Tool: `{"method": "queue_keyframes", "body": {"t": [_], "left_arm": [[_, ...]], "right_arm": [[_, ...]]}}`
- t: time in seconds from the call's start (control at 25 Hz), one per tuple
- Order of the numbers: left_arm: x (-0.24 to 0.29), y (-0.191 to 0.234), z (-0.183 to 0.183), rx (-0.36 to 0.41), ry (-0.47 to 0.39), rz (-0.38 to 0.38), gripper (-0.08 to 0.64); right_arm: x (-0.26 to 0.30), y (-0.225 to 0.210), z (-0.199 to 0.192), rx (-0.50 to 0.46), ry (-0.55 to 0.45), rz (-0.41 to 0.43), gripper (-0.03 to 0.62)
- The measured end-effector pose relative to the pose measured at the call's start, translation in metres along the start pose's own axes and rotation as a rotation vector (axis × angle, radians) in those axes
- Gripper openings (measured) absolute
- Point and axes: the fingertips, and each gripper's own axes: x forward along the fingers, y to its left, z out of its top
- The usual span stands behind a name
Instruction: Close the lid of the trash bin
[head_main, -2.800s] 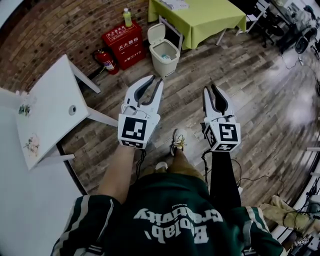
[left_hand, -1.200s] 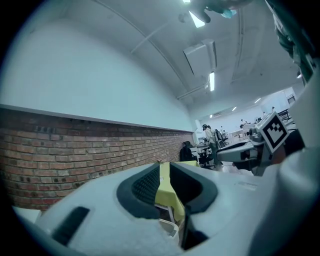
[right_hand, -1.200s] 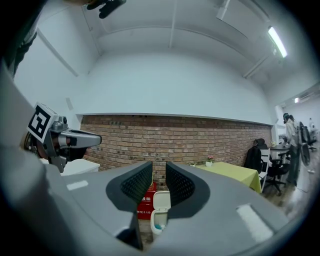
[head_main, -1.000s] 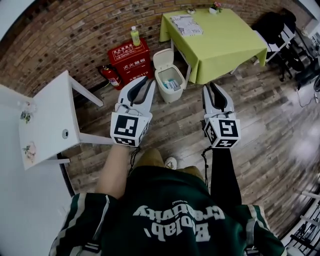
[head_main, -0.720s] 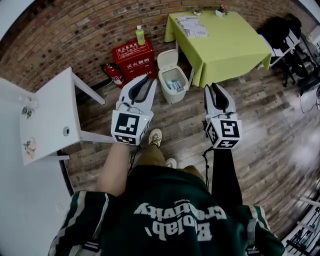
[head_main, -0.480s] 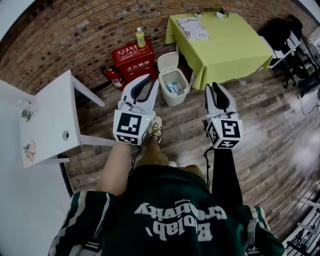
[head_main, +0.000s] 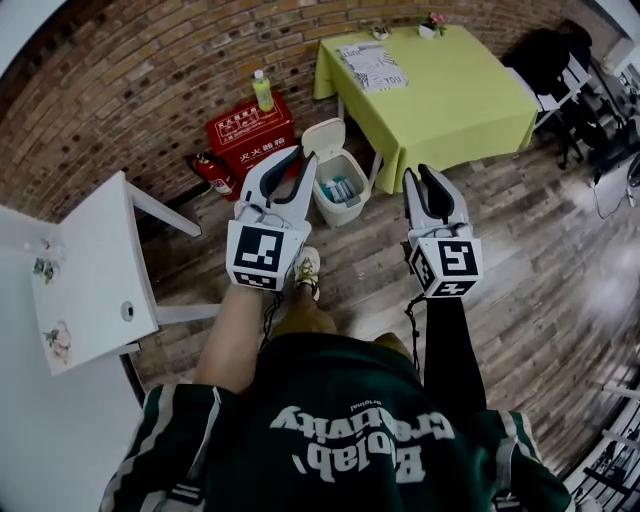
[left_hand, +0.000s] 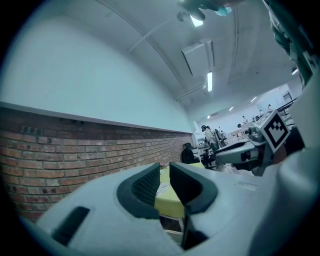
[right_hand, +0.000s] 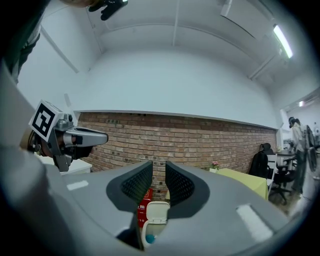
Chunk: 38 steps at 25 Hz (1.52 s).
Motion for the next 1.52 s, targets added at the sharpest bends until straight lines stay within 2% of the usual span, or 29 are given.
{"method": "queue_keyframes", "body": {"t": [0.44,1.0,1.24,1.52], "left_arm": [[0.098,0.068,-0.012,-0.030,-0.012,-0.080,0.067],[0.210,0.174,-0.030,-0.060,-0.025,-0.131,0.049],[0.244,0.202,-0.045,-0.071,-0.018,-0.167,0.048],[0.263,0.216,-0.064,-0.078,-0.003,-0.195,0.044]], "right_arm": [[0.102,-0.026,0.001,-0.010,0.027,-0.053,0.092],[0.240,-0.048,0.002,-0.020,0.069,-0.090,0.087],[0.279,-0.056,-0.003,-0.013,0.076,-0.119,0.084],[0.302,-0.061,-0.014,-0.008,0.096,-0.147,0.072]]}}
